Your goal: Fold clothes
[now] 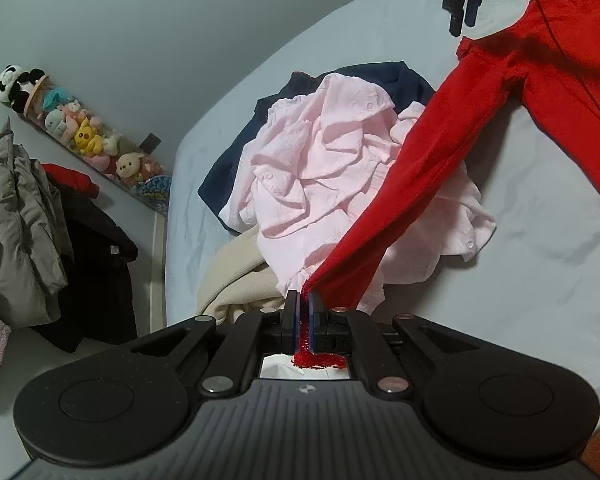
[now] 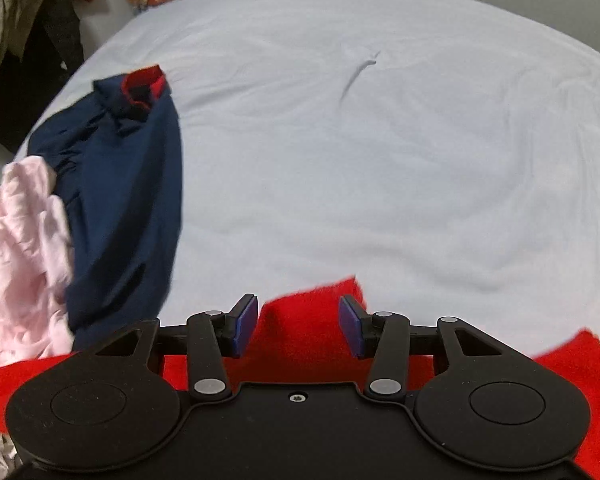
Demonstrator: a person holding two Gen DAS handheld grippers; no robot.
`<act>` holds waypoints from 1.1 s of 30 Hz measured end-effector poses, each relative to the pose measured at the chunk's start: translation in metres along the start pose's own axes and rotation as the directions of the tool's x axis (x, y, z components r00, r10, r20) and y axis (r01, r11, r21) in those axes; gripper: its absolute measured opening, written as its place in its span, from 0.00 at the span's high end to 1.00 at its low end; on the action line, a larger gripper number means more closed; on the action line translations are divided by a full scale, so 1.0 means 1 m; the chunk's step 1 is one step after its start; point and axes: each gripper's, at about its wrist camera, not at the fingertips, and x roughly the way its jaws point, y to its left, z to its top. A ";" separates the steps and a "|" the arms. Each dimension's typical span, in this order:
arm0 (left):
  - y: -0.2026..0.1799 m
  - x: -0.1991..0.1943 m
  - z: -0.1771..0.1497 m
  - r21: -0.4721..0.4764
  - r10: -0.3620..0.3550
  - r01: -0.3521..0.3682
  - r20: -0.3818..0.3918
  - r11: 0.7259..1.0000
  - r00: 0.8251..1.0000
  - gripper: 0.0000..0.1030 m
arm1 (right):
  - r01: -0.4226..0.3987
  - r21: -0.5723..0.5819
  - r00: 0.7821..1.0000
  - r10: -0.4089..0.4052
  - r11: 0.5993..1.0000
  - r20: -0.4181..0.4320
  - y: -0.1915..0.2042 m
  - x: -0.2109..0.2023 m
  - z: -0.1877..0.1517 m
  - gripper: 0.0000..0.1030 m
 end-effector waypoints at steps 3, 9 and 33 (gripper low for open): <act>-0.001 0.003 0.000 -0.005 -0.005 0.005 -0.014 1.000 1.000 0.97 | 0.005 -0.010 1.000 -0.005 1.000 -0.029 -0.005 0.015 0.008 0.59; 0.001 0.011 0.001 -0.005 -0.007 0.007 -0.036 1.000 0.999 0.97 | -0.038 -0.026 0.990 0.034 0.999 -0.140 -0.017 0.045 0.006 0.86; -0.042 0.048 -0.042 0.191 0.070 -0.052 -0.085 0.980 0.994 0.97 | 0.029 0.065 0.997 -0.033 0.997 0.071 -0.043 0.015 0.002 0.98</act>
